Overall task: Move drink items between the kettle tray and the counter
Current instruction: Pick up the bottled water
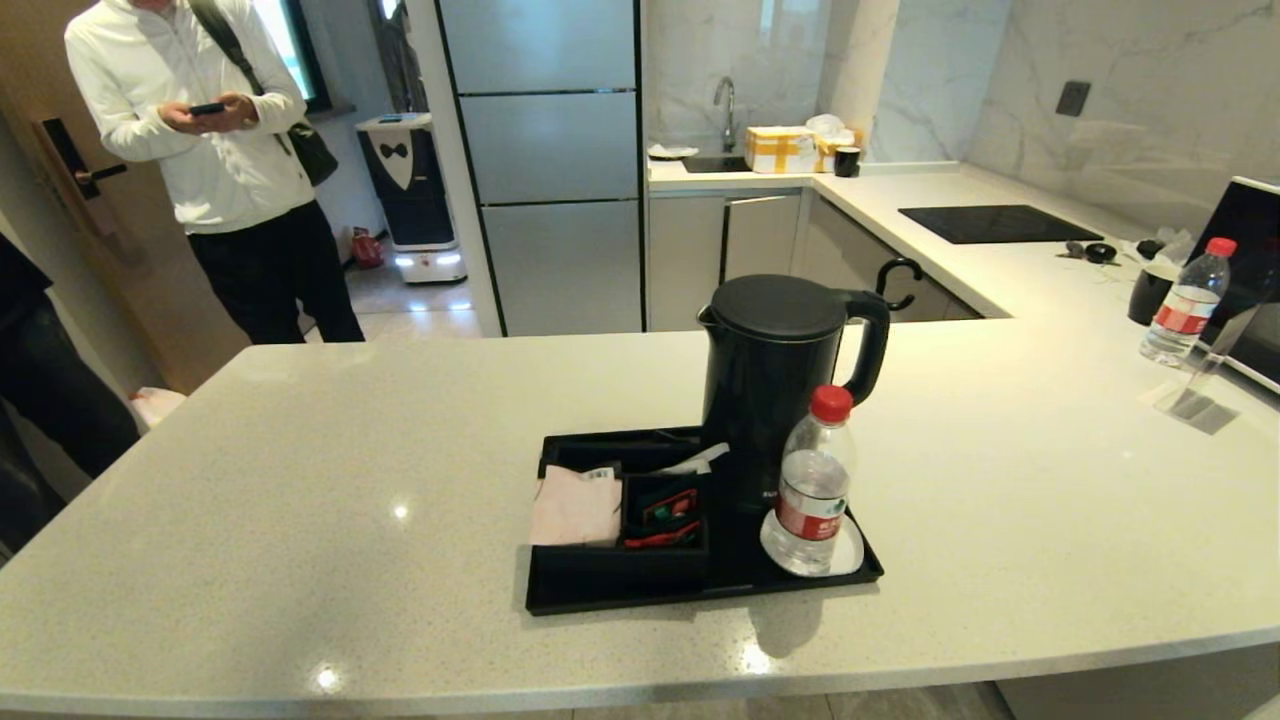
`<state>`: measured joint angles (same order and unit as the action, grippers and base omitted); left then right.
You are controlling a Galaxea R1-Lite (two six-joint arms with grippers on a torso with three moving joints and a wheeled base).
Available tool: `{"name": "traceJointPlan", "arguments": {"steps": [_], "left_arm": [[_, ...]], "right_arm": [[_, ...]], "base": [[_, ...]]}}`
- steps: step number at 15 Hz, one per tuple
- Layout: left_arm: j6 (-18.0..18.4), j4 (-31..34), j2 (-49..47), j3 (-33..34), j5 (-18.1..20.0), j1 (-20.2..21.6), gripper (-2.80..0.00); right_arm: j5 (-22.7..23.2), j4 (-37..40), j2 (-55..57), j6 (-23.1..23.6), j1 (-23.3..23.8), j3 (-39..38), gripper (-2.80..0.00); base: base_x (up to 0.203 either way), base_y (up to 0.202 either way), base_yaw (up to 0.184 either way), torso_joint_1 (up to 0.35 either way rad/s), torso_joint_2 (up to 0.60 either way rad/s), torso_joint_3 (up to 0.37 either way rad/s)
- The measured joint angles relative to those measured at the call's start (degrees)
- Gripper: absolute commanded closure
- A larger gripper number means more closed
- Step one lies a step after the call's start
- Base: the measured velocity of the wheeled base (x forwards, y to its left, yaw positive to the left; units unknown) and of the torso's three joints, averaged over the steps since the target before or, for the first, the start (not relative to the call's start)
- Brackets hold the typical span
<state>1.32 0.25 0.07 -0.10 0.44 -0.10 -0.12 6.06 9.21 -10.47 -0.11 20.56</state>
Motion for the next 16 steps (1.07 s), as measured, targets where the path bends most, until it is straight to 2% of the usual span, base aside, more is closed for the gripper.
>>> {"name": "traceJointPlan", "arguments": {"steps": [2,4,6,7,9,11,13,16], "left_arm": [[0.01,0.00,0.00,0.00,0.00,0.00,0.00],[0.00,0.00,0.00,0.00,0.00,0.00,0.00],[0.00,0.02,0.00,0.00,0.00,0.00,0.00],[0.02,0.03,0.00,0.00,-0.02,0.00,0.00],[0.00,0.02,0.00,0.00,-0.02,0.00,0.00],[0.00,0.02,0.00,0.00,-0.02,0.00,0.00],[0.00,0.02,0.00,0.00,0.00,0.00,0.00],[0.00,0.02,0.00,0.00,0.00,0.00,0.00]], "right_arm": [[3.07,9.39,5.78,-5.40,-0.55,11.20,0.00],[10.93,24.45,11.96,-8.88,-1.32,18.73,0.00],[20.60,35.82,18.20,-9.42,-2.10,21.49,0.00],[23.00,37.20,21.32,-8.04,-2.46,21.39,0.00],[23.72,33.75,29.12,-4.18,-3.05,19.14,0.00],[23.53,26.06,36.91,-1.02,-3.41,16.18,0.00],[22.87,17.39,43.82,0.90,-3.66,13.80,0.00],[22.39,10.22,50.26,1.99,-3.91,12.45,0.00]], "base": [[0.000,0.000,0.000,0.000,0.00,0.000],[0.000,0.000,0.000,0.000,0.00,0.000],[0.000,0.000,0.000,0.000,0.00,0.000],[0.000,0.000,0.000,0.000,0.00,0.000],[0.000,0.000,0.000,0.000,0.00,0.000],[0.000,0.000,0.000,0.000,0.00,0.000],[0.000,0.000,0.000,0.000,0.00,0.000],[0.000,0.000,0.000,0.000,0.00,0.000]]}}
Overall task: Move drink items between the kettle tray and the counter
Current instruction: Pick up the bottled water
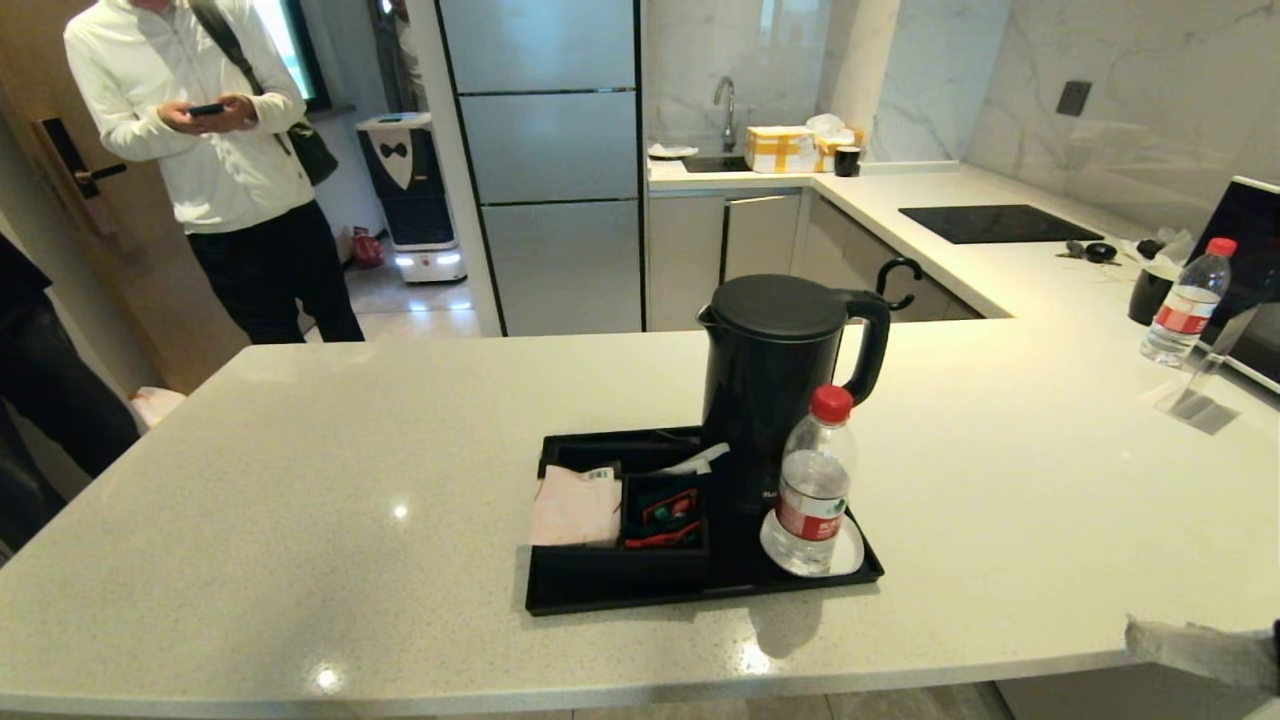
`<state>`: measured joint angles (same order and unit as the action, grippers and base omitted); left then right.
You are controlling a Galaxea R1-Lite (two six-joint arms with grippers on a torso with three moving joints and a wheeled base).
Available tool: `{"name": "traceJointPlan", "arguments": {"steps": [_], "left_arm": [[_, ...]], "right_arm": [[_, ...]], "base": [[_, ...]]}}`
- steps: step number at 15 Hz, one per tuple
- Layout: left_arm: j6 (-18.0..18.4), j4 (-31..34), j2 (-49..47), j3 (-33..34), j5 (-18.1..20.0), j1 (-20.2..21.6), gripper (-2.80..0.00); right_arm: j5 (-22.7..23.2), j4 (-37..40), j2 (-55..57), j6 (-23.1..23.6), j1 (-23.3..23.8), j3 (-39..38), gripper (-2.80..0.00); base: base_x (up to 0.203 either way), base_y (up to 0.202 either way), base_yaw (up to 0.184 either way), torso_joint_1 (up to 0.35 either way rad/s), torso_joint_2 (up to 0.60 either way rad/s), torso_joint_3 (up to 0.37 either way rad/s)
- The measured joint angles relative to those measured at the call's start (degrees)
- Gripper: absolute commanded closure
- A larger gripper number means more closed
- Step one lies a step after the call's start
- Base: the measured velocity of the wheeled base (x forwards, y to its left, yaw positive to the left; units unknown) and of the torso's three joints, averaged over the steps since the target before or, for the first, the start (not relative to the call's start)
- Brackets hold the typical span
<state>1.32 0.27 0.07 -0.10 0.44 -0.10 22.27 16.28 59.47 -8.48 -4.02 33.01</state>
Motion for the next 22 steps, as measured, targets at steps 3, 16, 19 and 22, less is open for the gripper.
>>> {"name": "traceJointPlan", "arguments": {"steps": [3,16,19,22], "left_arm": [[0.00,-0.01,0.00,-0.01,0.00,0.00,0.00],[0.00,0.00,0.00,0.00,0.00,0.00,0.00],[0.00,-0.02,0.00,0.00,-0.01,0.00,0.00],[0.00,0.00,0.00,0.00,-0.02,0.00,0.00]], "right_arm": [[-1.99,-8.89,11.05,0.35,-1.86,-0.40,-2.80],[-13.79,-47.69,38.13,-0.25,-18.62,0.41,-2.80],[-13.80,-47.77,38.35,-0.30,-19.40,0.65,-2.80],[-14.35,-47.98,38.59,-0.28,-20.52,1.71,-2.80]], "base": [[0.000,0.000,0.000,0.000,0.00,0.000],[0.000,0.000,0.000,0.000,0.00,0.000],[0.000,0.000,0.000,0.000,0.00,0.000],[0.000,0.000,0.000,0.000,0.00,0.000]]}}
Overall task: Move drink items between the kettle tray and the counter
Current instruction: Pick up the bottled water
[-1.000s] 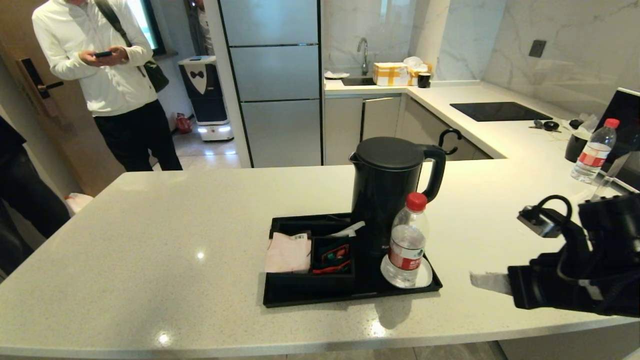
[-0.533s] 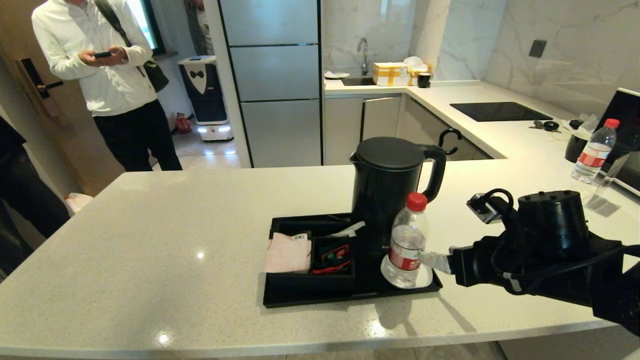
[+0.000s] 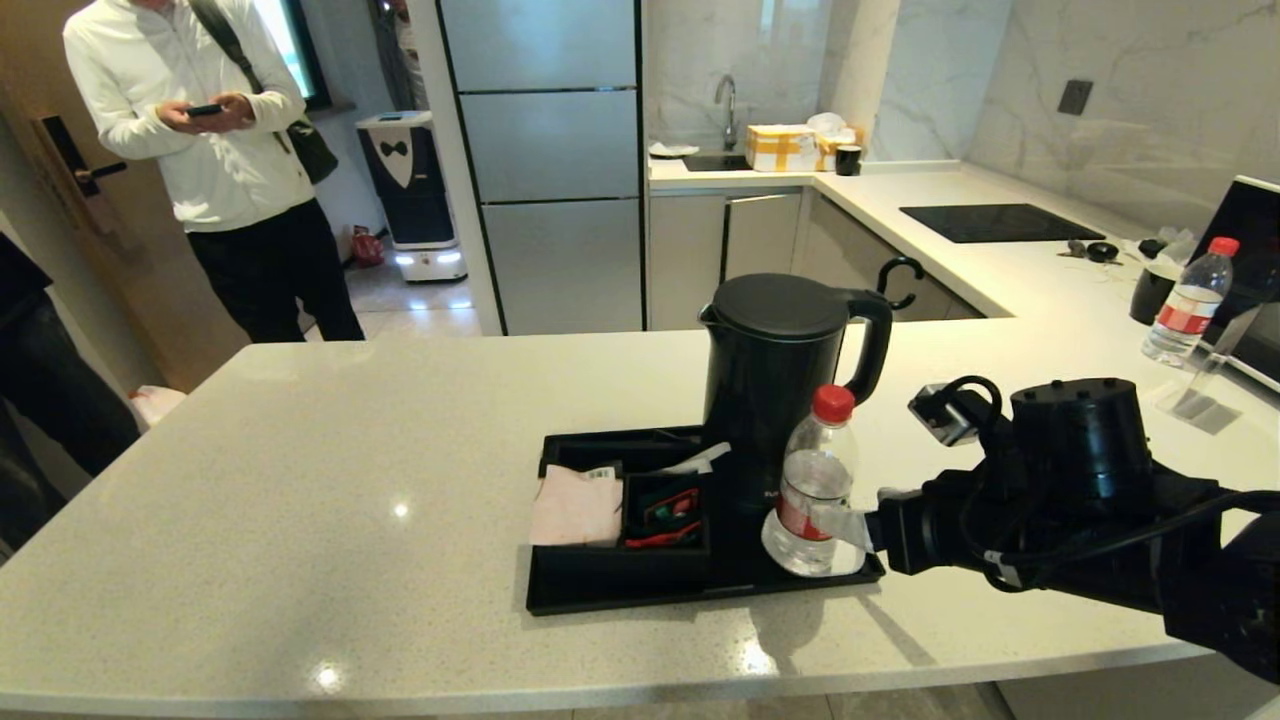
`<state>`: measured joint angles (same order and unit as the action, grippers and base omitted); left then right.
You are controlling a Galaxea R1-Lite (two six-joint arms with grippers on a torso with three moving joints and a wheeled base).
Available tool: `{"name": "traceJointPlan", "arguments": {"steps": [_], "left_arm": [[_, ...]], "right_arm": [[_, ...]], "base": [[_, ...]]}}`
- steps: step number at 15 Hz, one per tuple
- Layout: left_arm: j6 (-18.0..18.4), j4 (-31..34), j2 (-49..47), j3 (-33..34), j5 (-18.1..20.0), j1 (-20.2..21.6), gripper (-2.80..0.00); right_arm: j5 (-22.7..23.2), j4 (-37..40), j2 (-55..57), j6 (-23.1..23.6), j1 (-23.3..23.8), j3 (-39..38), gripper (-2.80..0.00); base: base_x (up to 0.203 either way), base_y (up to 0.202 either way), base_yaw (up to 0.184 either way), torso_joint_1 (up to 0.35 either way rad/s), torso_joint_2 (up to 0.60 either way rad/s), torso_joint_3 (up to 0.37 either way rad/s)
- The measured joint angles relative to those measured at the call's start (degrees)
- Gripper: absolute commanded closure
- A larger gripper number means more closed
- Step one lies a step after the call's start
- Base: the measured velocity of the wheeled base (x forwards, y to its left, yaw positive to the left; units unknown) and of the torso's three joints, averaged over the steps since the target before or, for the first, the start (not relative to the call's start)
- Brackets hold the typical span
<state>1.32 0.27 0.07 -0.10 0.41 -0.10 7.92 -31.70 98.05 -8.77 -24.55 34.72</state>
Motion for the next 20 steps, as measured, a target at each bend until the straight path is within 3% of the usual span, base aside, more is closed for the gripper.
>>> {"name": "traceJointPlan", "arguments": {"steps": [4,12,15,16,20], "left_arm": [[-0.01,0.00,0.00,0.00,0.00,0.00,0.00],[0.00,0.00,0.00,0.00,0.02,0.00,0.00],[-0.01,-0.01,0.00,0.00,0.02,0.00,0.00],[-0.02,-0.02,0.00,0.00,0.02,0.00,0.00],[-0.02,-0.02,0.00,0.00,0.02,0.00,0.00]], "right_arm": [[-0.07,0.07,0.29,0.04,-0.37,0.32,-2.80],[-7.16,-9.31,6.74,-0.77,-3.26,4.96,-2.80],[-7.56,-10.77,8.80,-0.85,-3.57,5.00,-2.80],[-7.54,-10.78,9.17,-0.85,-3.63,4.97,0.00],[-7.56,-10.84,9.80,-0.96,-3.65,4.78,0.00]], "base": [[0.000,0.000,0.000,0.000,0.00,0.000],[0.000,0.000,0.000,0.000,0.00,0.000],[0.000,0.000,0.000,0.000,0.00,0.000],[0.000,0.000,0.000,0.000,0.00,0.000],[0.000,0.000,0.000,0.000,0.00,0.000]]}}
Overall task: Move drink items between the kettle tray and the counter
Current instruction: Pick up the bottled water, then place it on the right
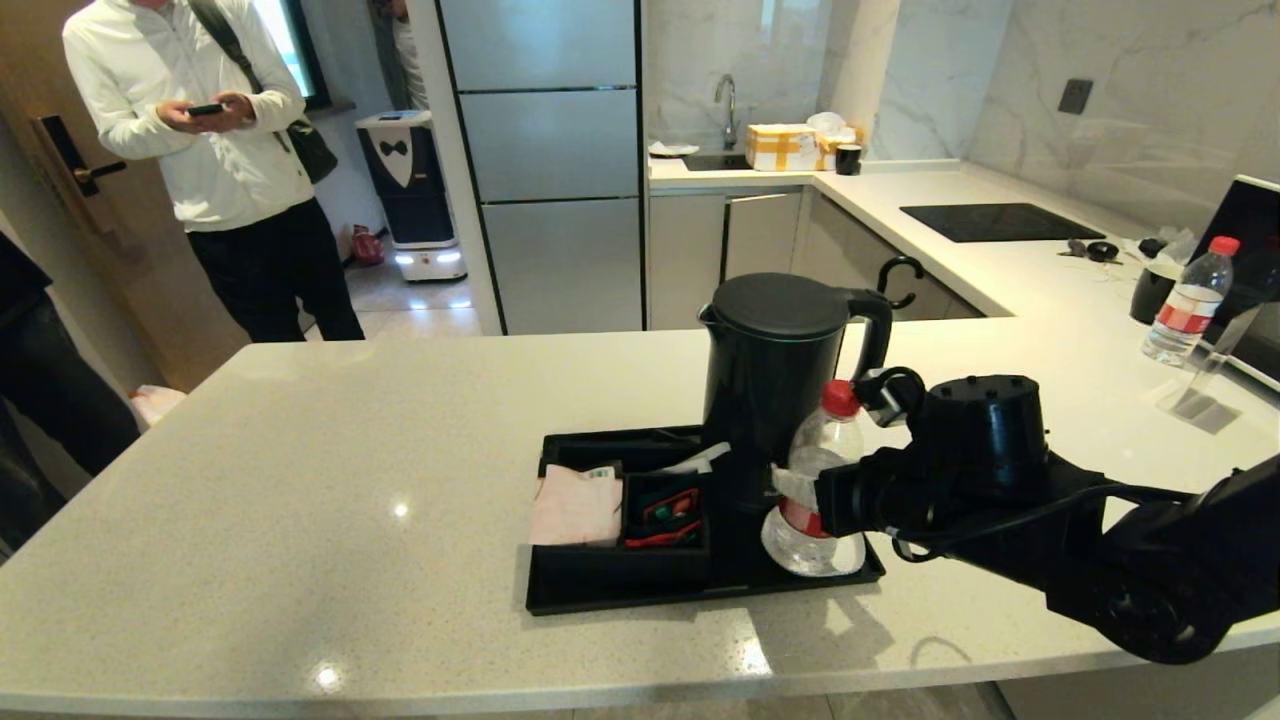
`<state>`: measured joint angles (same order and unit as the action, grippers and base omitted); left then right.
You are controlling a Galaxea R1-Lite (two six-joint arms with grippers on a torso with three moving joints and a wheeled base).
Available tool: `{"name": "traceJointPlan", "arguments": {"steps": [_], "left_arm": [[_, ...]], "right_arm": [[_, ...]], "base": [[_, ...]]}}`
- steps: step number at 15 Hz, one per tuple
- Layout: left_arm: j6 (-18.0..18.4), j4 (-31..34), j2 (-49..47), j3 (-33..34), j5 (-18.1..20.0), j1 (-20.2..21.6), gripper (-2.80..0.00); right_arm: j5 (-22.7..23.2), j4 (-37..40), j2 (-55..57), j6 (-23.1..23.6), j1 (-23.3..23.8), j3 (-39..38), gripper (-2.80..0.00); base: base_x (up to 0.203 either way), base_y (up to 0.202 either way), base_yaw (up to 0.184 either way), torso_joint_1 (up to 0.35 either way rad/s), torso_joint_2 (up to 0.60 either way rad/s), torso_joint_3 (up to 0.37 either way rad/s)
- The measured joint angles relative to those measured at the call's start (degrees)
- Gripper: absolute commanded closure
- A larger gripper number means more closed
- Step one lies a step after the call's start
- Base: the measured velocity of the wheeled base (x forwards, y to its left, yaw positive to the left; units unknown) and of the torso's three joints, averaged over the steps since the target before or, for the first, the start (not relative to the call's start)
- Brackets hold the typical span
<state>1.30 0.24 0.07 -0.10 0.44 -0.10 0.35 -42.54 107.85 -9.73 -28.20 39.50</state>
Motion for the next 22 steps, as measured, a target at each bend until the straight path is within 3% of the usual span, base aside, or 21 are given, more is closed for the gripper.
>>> {"name": "traceJointPlan", "arguments": {"steps": [8,11,14,18,20,22], "left_arm": [[0.00,0.02,0.00,0.00,-0.02,0.00,0.00],[0.02,0.00,0.00,0.00,-0.02,0.00,0.00],[0.02,0.05,0.00,0.00,0.00,0.00,0.00],[0.01,0.02,0.00,0.00,0.00,0.00,0.00],[-0.01,0.02,0.00,0.00,0.00,-0.01,0.00],[-0.01,0.02,0.00,0.00,0.00,0.00,0.00]], "right_arm": [[0.00,2.90,-1.95,-0.41,-0.29,0.39,0.00],[-0.73,11.66,-10.42,-0.39,-0.32,3.32,0.00],[-4.28,23.98,-21.64,0.00,0.89,5.60,0.00],[-9.06,32.40,-31.05,0.04,12.09,5.89,0.00],[-10.34,31.72,-32.11,0.00,18.13,4.15,0.00],[-12.81,26.19,-30.02,-0.05,22.81,1.57,0.00]], "base": [[0.000,0.000,0.000,0.000,0.00,0.000],[0.000,0.000,0.000,0.000,0.00,0.000],[0.000,0.000,0.000,0.000,0.00,0.000],[0.000,0.000,0.000,0.000,0.00,0.000],[0.000,0.000,0.000,0.000,0.00,0.000],[0.000,0.000,0.000,0.000,0.00,0.000]]}}
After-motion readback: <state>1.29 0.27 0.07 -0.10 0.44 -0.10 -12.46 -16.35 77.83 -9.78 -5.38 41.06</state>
